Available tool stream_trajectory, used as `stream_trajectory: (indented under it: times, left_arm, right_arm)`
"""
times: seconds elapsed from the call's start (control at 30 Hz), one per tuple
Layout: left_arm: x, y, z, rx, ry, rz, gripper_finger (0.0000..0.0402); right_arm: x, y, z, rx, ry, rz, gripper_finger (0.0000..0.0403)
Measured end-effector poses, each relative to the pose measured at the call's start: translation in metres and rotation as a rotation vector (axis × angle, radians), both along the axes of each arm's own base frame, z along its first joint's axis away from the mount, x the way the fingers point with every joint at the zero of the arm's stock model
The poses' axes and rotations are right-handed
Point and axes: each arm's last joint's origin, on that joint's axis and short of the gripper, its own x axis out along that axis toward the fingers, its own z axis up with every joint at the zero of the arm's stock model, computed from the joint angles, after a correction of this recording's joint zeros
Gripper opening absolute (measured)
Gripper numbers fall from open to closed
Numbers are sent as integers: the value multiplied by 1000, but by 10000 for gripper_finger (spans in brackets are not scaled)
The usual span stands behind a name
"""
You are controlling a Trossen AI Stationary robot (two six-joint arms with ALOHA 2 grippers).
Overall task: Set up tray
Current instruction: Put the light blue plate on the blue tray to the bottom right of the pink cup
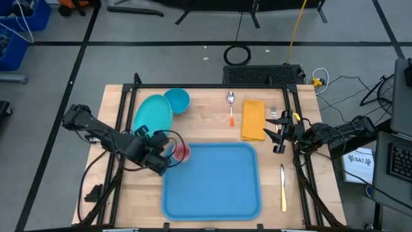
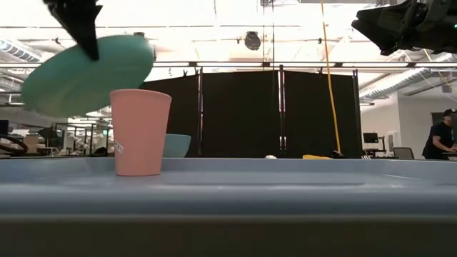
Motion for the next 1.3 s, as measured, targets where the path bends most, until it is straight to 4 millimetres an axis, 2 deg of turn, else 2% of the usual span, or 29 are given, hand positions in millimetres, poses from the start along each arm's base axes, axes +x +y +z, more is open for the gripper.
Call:
stream_trajectory:
  times: [0.13, 0.3, 0.4, 0.53, 0.73, 0.87, 1.07, 1.3]
  left_arm:
    - [9, -3, 20, 21, -81, -75, 8]
    - [36, -12, 44, 17, -228, -248, 8]
    - [54, -20, 55, 55, -238, -376, 8]
    - [81, -31, 60, 53, -199, -471, 8]
    - [124, -56, 49, -20, -128, -626, 8]
    - [142, -73, 39, -83, -100, -695, 8]
    - [156, -101, 20, -215, -85, -756, 8]
    - [157, -124, -4, -337, -28, -736, 8]
  right_arm:
    - [0, 0, 0, 0, 0, 0, 173]
    - [0, 0, 0, 5, -1, 1, 173]
    - [0, 0, 0, 7, -1, 2, 173]
    - [0, 0, 0, 7, -1, 1, 173]
    - [0, 0, 0, 8, -1, 0, 173]
    - [0, 0, 0, 8, 0, 0, 173]
    - [0, 0, 0, 8, 0, 0, 173]
    - [0, 0, 0, 27, -5, 7, 173]
